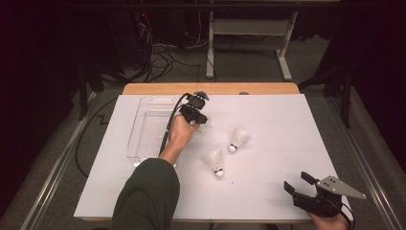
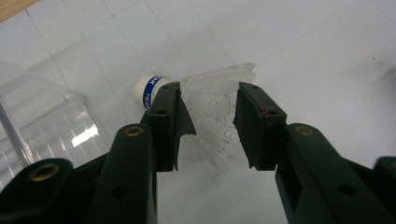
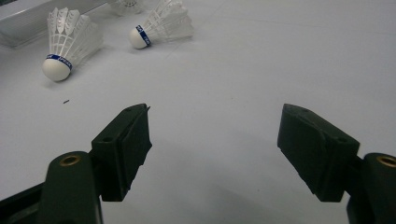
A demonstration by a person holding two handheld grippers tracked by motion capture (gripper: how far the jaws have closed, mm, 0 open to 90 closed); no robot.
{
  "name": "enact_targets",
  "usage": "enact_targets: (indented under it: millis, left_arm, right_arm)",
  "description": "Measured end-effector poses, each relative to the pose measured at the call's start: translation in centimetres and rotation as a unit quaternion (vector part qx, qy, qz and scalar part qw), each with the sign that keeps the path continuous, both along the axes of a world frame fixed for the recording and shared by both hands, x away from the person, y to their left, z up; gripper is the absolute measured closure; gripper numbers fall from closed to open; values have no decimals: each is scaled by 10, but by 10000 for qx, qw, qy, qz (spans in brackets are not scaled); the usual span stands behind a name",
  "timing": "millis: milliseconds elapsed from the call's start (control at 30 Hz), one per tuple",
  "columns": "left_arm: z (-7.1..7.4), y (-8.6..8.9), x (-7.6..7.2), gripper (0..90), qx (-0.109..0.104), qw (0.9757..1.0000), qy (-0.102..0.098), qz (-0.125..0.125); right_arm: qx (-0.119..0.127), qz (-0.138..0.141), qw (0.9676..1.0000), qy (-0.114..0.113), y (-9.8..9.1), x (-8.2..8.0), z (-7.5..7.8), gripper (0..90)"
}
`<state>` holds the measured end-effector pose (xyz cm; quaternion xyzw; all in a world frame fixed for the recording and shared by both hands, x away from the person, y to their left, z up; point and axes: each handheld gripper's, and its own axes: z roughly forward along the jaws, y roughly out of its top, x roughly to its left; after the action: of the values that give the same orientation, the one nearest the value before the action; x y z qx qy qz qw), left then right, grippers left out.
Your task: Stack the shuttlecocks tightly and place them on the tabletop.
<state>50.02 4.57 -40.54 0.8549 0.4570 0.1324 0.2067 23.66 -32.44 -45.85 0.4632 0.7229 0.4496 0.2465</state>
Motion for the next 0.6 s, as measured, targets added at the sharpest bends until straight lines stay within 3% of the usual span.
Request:
enact_targets:
  millis: [600]
  left_arm:
    - [1, -1, -1, 851, 94, 9998, 127, -152]
  right_arm:
    - [26, -15, 10000, 8, 0, 0, 0, 263]
